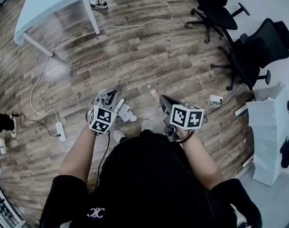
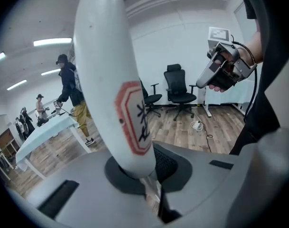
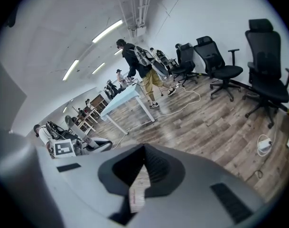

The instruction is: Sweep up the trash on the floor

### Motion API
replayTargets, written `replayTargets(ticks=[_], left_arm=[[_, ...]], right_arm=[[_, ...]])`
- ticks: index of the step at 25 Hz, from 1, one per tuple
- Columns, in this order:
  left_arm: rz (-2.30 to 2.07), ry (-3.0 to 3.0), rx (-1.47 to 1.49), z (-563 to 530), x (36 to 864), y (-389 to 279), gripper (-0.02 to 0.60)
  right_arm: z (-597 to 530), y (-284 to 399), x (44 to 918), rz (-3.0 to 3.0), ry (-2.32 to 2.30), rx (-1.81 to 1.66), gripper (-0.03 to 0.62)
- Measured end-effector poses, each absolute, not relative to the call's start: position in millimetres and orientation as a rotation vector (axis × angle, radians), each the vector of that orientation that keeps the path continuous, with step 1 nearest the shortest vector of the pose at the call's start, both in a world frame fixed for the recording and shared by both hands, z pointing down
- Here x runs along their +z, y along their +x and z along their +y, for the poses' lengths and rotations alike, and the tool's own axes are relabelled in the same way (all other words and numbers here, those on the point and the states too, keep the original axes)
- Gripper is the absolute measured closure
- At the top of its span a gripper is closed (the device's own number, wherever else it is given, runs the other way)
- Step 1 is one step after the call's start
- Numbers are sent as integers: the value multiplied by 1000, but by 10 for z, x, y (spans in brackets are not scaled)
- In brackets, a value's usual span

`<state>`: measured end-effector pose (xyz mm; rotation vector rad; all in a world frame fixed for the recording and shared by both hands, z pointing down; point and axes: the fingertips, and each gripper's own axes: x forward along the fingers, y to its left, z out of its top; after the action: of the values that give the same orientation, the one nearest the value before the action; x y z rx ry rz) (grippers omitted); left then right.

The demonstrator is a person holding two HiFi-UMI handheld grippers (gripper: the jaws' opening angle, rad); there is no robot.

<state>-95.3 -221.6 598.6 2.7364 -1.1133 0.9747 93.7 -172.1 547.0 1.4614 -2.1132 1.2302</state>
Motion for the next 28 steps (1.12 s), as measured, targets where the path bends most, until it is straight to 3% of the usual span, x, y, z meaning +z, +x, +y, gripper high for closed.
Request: replayTargets(ticks=[13,28], left_arm=[[-1298,2671,905,-2786,5521,-409,581],[-1293,2400,370,-3494,5072,710,578]], right_arm=[[-1761,1467,5564,-2070,1539,1283,582],[-1748,2400,5697,-1984,1678,1358,582]])
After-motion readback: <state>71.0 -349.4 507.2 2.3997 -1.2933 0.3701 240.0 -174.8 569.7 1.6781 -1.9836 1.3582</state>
